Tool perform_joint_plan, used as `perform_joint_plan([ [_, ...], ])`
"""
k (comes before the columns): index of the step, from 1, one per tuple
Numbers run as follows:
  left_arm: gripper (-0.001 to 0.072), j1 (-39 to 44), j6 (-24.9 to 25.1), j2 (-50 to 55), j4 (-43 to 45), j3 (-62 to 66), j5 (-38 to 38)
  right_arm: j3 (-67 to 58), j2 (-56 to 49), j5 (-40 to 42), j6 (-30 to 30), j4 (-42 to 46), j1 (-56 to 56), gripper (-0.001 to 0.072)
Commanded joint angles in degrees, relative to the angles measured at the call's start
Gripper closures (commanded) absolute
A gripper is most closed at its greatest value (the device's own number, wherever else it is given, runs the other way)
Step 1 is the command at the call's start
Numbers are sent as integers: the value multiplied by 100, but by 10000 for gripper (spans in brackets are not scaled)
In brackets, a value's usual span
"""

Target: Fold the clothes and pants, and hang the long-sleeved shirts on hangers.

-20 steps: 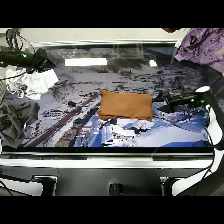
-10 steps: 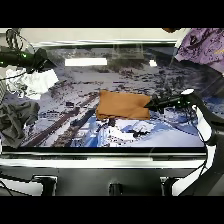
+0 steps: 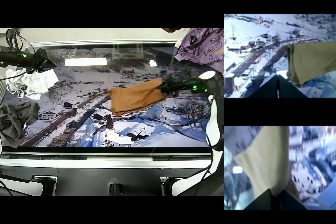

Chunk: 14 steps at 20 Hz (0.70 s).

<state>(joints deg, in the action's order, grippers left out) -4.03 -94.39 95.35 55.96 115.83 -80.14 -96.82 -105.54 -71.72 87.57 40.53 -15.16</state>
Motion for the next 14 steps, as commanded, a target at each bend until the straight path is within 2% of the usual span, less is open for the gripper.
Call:
perform_joint_plan([
  [1,687,-4,0,0,2,-2,0,-925,31,227,734,389,-251,686],
  [4,687,-4,2,0,2,-2,0,-1445,31,494,1204,522,-603,686],
  [8,688,-4,0,0,2,-2,0,-1858,33,612,1458,562,-1180,686],
  [14,687,-4,0,0,2,-2,-2,-1882,262,776,2098,964,-2057,686],
])
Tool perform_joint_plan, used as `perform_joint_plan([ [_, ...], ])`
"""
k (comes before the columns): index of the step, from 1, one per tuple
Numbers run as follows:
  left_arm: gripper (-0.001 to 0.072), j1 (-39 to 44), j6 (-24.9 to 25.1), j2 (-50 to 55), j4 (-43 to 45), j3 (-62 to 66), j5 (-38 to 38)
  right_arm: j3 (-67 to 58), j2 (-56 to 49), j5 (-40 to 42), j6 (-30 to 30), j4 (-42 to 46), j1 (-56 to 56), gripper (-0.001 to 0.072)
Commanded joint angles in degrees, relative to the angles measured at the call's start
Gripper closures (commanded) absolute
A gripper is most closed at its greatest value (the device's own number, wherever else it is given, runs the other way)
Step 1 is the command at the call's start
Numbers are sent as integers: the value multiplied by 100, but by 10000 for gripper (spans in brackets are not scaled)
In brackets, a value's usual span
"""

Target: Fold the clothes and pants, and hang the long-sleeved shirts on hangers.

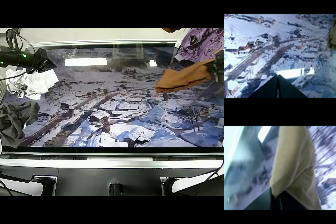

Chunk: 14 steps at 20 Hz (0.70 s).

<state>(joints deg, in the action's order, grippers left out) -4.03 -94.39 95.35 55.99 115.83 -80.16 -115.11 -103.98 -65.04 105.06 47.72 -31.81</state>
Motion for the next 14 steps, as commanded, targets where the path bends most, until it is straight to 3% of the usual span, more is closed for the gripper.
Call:
perform_joint_plan([
  [1,687,-4,0,0,0,-2,0,-52,170,98,492,450,-522,686],
  [5,687,-4,-20,0,0,-2,-26,-50,337,-175,1001,1001,-1001,688],
  [11,687,-4,-20,0,0,-2,-111,205,407,-1421,1126,2181,-1329,687],
  [14,687,-4,-46,0,0,-2,-114,1043,791,-1257,1137,2564,-1451,687],
])
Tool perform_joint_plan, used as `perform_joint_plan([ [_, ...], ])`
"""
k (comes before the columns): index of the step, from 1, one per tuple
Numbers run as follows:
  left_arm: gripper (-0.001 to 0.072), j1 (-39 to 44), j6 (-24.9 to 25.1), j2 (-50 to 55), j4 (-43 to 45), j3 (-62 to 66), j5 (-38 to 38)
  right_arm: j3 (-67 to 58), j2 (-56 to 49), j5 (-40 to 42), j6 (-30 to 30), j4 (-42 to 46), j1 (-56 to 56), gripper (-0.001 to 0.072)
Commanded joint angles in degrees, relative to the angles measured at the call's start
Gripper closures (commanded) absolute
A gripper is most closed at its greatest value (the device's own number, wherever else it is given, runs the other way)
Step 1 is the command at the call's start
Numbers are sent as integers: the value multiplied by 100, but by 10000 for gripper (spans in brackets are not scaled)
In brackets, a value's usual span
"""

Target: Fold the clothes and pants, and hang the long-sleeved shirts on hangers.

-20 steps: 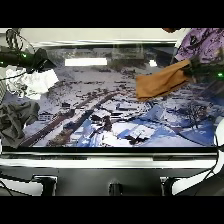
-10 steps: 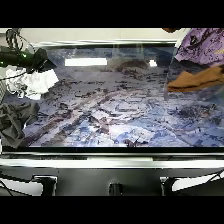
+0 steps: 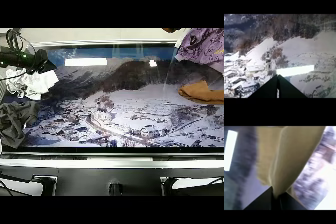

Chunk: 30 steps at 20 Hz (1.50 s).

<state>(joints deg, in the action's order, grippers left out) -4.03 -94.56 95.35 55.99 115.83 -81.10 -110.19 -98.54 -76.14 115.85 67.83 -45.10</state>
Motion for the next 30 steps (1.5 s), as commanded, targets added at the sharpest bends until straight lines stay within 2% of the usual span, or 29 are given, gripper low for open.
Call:
perform_joint_plan([
  [1,687,-4,-52,0,0,-2,-20,933,420,-90,55,717,-146,687],
  [7,687,-2,-142,0,0,-2,-57,3265,1593,505,343,1412,-483,686],
  [11,687,28,-155,0,-2,-2,-59,4186,2074,566,330,2055,-577,685],
  [18,687,164,-153,0,0,-2,-59,4907,2295,426,326,2664,-577,684],
  [30,687,232,-153,0,0,-2,-57,5416,2295,455,68,3185,-577,684],
])
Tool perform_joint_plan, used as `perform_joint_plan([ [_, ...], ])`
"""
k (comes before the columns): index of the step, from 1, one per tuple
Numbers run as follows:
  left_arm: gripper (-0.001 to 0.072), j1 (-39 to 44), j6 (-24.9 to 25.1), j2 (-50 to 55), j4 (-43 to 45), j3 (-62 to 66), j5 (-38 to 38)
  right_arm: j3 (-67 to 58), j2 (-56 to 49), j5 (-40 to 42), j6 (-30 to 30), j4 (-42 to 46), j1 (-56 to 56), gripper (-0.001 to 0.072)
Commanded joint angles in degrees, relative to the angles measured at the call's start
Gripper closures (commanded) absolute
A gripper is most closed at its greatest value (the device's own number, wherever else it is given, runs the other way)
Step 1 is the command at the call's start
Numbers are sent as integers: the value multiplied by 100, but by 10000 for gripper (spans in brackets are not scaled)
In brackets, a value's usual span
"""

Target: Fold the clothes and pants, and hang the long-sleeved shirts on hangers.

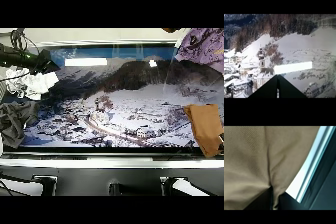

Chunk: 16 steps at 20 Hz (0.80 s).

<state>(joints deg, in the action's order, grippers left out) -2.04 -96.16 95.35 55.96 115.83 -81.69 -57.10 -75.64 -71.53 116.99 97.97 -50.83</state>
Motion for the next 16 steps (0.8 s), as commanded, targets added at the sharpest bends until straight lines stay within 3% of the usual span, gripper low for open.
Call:
perform_joint_plan([
  [1,687,52,9,4,2,-2,2,107,2,-39,-44,223,-4,684],
  [6,687,120,9,55,2,-4,2,107,2,-278,-17,483,-4,679],
  [7,687,142,9,55,4,-4,2,107,2,-369,-13,599,-4,616],
  [8,687,146,9,55,2,-4,2,105,2,-461,7,710,-4,469],
  [9,687,160,9,55,2,-4,2,105,4,-573,2,846,-4,255],
  [10,687,173,9,55,4,-4,2,96,4,-708,0,999,-4,200],
  [14,687,170,7,52,2,-2,2,-767,138,-702,4,892,-2,207],
  [16,687,170,7,44,4,-2,-68,-1646,216,-111,-131,-116,0,340],
])
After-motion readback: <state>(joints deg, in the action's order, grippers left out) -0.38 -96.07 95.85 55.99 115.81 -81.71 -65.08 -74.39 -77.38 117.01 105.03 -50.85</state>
